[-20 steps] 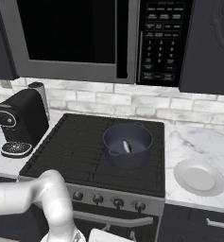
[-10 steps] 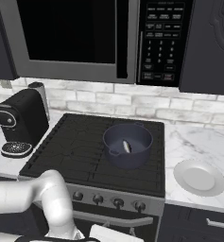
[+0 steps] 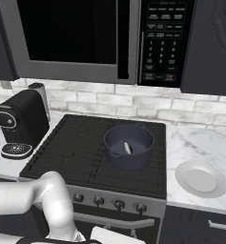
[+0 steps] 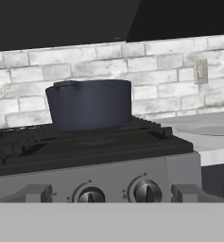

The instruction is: Retrieve the frozen meat and place it in the pot on a burner. Then turn the burner on.

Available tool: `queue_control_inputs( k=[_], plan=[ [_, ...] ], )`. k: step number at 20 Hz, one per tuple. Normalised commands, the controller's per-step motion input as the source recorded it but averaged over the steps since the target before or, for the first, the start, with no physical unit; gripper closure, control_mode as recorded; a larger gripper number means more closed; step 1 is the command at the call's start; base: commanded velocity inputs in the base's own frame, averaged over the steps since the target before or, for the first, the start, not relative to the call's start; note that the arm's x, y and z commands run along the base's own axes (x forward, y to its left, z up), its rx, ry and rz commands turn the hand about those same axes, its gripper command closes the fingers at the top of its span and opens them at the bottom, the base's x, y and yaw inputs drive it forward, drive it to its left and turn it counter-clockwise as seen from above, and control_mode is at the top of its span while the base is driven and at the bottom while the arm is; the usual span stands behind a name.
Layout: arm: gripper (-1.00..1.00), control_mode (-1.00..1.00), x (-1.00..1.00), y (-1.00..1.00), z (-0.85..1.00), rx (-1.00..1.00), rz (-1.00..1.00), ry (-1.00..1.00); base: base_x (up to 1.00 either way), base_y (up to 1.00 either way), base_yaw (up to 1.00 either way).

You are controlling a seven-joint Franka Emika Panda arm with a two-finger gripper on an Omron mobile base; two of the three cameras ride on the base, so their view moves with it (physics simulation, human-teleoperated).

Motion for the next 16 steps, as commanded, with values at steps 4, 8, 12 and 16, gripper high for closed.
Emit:
queue_control_inputs(
  k=[4,8,12,16],
  plan=[
    [-1.0,-1.0,0.0,0.0,0.0,0.0,0.0,0.0,0.0,0.0,0.0],
    [-1.0,-1.0,0.0,0.0,0.0,0.0,0.0,0.0,0.0,0.0,0.0],
    [-1.0,-1.0,0.0,0.0,0.0,0.0,0.0,0.0,0.0,0.0,0.0],
    [-1.0,-1.0,0.0,0.0,0.0,0.0,0.0,0.0,0.0,0.0,0.0]
  ],
)
